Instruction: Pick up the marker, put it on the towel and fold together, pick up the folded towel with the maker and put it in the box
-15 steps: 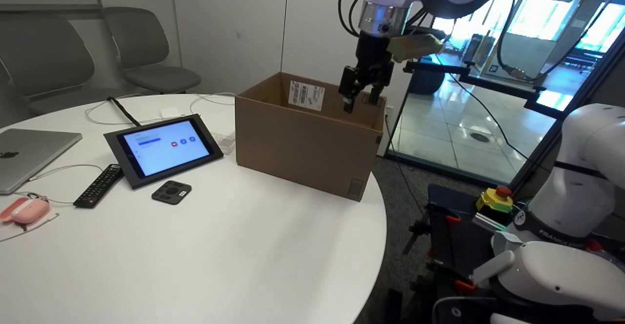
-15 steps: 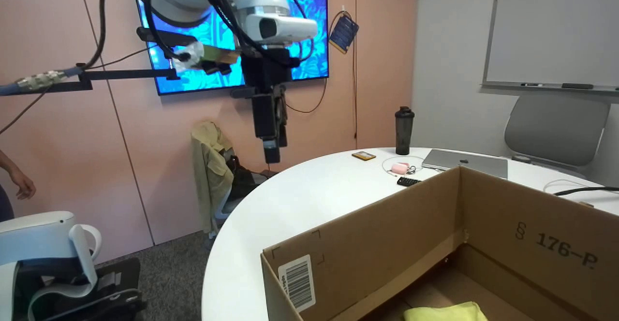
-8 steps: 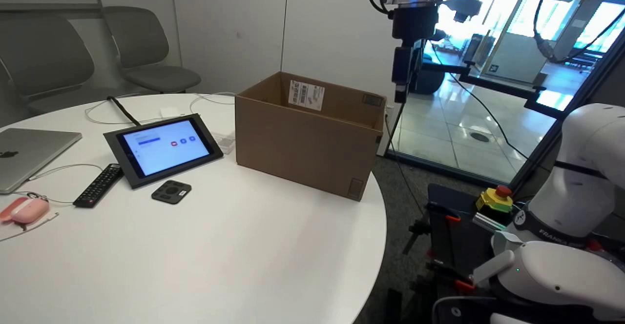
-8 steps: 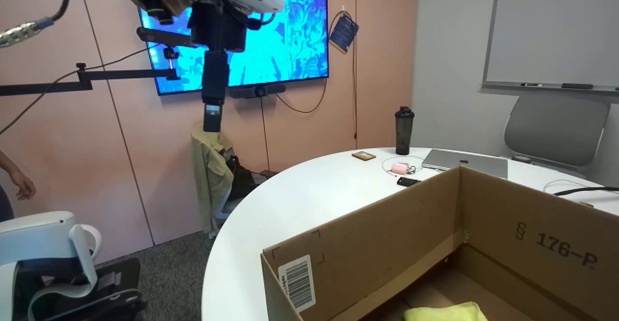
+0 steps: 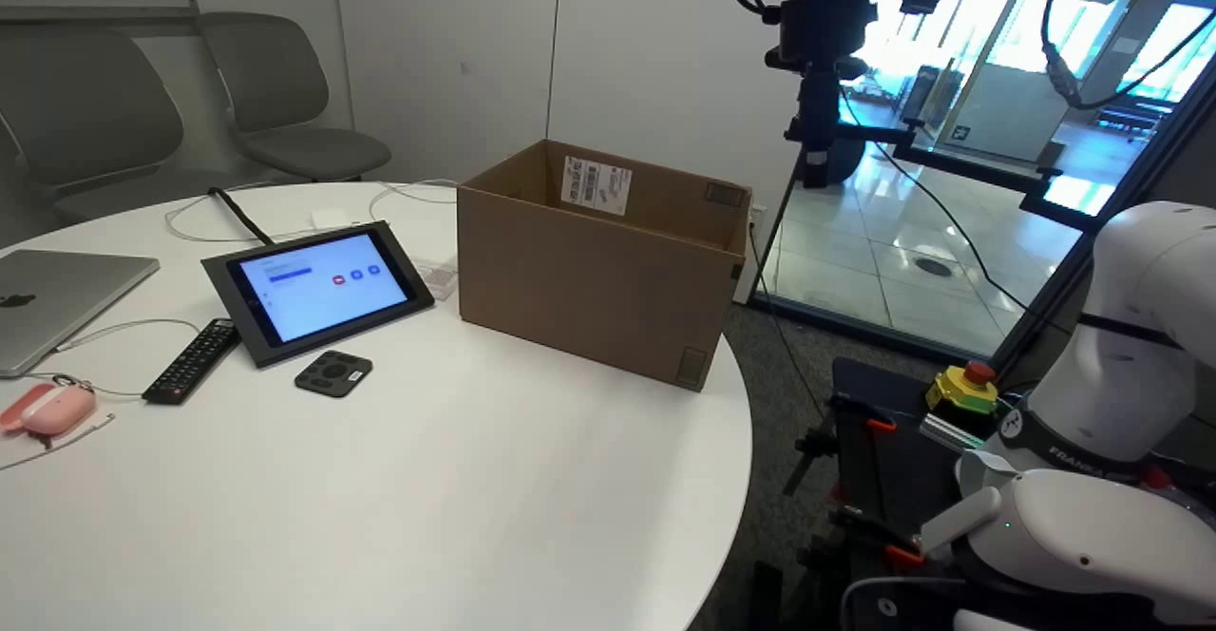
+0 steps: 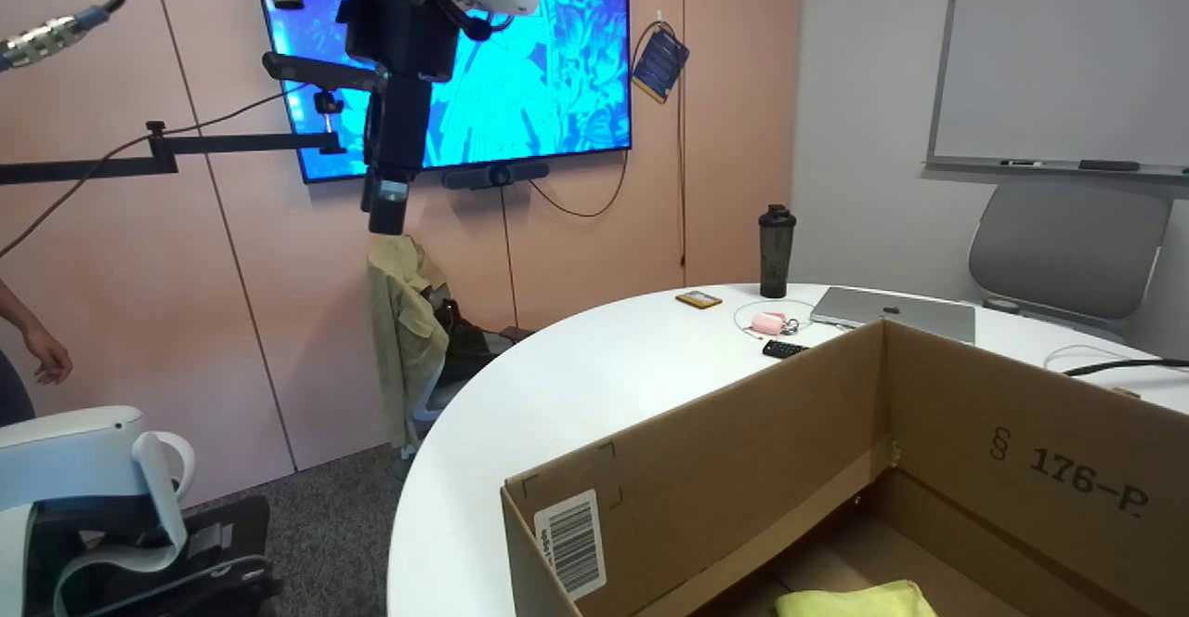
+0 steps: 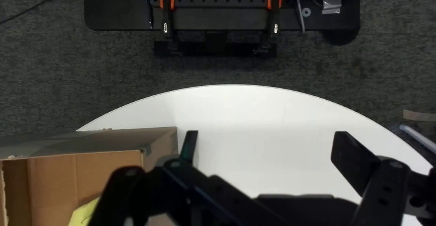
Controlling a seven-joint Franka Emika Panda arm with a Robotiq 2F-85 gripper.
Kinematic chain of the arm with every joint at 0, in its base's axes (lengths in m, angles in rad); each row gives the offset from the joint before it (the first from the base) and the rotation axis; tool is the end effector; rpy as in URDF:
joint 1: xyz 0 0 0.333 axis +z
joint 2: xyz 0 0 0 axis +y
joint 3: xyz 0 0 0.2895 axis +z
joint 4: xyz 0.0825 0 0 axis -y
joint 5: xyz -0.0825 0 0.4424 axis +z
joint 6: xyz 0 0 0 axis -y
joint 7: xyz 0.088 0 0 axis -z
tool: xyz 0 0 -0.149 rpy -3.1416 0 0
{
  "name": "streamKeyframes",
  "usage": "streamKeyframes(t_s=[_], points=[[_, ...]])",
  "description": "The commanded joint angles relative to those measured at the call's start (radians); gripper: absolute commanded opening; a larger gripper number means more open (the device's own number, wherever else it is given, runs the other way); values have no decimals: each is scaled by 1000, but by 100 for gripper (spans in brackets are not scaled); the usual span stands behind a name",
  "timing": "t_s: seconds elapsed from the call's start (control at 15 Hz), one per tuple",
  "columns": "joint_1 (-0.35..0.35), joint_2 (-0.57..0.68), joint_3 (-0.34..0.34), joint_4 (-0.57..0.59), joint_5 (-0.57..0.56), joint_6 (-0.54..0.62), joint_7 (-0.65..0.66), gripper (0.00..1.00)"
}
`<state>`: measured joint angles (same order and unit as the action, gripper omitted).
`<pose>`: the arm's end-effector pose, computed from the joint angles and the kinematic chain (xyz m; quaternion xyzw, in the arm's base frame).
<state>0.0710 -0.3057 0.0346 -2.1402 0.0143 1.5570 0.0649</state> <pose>0.4810 0.0534 0.4307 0.9902 0.0177 -0.1381 0.0097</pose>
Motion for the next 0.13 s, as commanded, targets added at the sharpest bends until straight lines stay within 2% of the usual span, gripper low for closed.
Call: streamKeyframes(t_s=[0.0, 0.07], points=[[-10, 1, 9, 2, 2, -2, -4, 100], [-10, 1, 9, 2, 2, -2, -5, 100]])
